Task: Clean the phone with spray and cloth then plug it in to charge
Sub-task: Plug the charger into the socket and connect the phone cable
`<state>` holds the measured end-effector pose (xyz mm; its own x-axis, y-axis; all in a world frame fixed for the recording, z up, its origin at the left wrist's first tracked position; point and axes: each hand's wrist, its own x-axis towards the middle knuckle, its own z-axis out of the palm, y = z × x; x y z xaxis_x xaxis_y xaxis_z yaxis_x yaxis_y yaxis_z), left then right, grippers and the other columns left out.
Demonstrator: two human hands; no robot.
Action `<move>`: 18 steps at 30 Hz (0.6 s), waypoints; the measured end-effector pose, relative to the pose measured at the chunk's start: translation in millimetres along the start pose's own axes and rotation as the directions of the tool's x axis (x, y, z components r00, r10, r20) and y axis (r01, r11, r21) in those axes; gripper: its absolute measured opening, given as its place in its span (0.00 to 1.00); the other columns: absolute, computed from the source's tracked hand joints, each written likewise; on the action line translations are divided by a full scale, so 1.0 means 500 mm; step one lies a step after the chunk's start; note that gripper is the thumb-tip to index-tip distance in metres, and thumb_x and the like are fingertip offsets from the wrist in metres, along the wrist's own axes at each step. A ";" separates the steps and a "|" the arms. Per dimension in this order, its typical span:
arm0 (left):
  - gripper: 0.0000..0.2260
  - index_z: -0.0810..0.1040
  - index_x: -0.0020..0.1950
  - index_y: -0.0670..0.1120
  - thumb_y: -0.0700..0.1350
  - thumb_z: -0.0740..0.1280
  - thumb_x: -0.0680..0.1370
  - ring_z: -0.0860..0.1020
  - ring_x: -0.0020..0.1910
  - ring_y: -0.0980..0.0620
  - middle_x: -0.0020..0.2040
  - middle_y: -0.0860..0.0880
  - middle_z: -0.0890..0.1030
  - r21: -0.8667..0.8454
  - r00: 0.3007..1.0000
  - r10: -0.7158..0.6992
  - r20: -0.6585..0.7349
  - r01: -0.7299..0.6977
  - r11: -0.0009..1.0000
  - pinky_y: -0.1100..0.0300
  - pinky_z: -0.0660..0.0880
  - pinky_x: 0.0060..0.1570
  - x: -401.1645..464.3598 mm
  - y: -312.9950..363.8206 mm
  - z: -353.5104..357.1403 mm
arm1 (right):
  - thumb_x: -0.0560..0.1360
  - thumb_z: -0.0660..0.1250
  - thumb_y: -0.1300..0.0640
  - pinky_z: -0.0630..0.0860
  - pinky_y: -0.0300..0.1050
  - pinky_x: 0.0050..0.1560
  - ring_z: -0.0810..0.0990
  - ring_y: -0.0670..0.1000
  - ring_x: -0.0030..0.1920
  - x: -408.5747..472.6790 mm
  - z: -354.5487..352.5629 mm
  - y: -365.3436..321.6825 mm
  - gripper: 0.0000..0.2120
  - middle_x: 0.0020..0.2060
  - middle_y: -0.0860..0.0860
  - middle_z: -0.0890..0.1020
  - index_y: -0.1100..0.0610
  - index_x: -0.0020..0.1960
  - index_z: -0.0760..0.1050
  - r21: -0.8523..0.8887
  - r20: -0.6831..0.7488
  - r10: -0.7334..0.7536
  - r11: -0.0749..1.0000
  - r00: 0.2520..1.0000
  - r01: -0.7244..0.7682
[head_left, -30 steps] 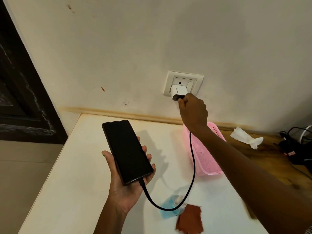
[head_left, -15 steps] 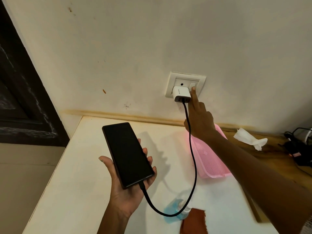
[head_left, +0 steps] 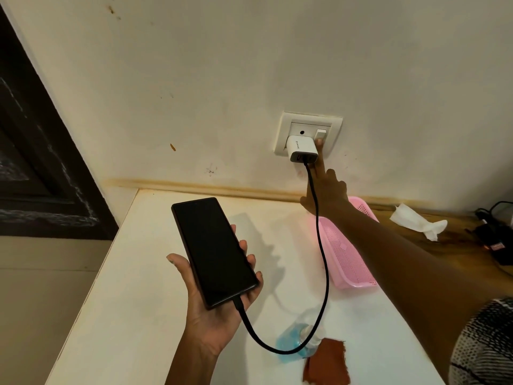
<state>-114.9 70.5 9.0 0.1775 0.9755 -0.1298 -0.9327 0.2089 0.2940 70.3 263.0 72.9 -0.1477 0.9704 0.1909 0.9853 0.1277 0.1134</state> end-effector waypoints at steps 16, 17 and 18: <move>0.41 0.69 0.71 0.49 0.74 0.62 0.66 0.78 0.51 0.47 0.55 0.45 0.78 -0.017 0.999 0.028 -0.017 -0.029 0.999 0.49 0.76 0.53 -0.002 0.004 0.003 | 0.74 0.67 0.52 0.73 0.56 0.55 0.65 0.62 0.64 -0.091 -0.033 0.009 0.29 0.75 0.58 0.50 0.56 0.72 0.61 0.183 0.061 -0.037 0.983 0.997 0.025; 0.42 0.68 0.72 0.49 0.74 0.62 0.66 0.78 0.51 0.47 0.55 0.45 0.78 -0.018 0.999 0.031 -0.023 -0.031 0.999 0.49 0.76 0.53 -0.002 0.005 0.003 | 0.74 0.66 0.53 0.70 0.57 0.60 0.65 0.61 0.66 -0.109 -0.039 0.011 0.24 0.74 0.58 0.57 0.57 0.69 0.66 0.284 0.081 0.019 0.958 0.997 -0.042; 0.42 0.67 0.72 0.49 0.73 0.62 0.66 0.78 0.51 0.47 0.55 0.45 0.78 -0.018 0.999 0.033 -0.031 -0.034 0.999 0.49 0.76 0.54 -0.003 0.007 0.003 | 0.75 0.66 0.53 0.69 0.56 0.62 0.68 0.60 0.65 -0.129 -0.047 0.013 0.20 0.71 0.57 0.65 0.57 0.66 0.70 0.417 0.100 0.085 0.901 0.991 -0.119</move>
<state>-117.8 70.1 11.8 0.1365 0.9793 -0.1496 -0.9436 0.1745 0.2815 84.1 196.2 83.9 -0.0545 0.9933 0.1019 0.9413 0.0851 -0.3266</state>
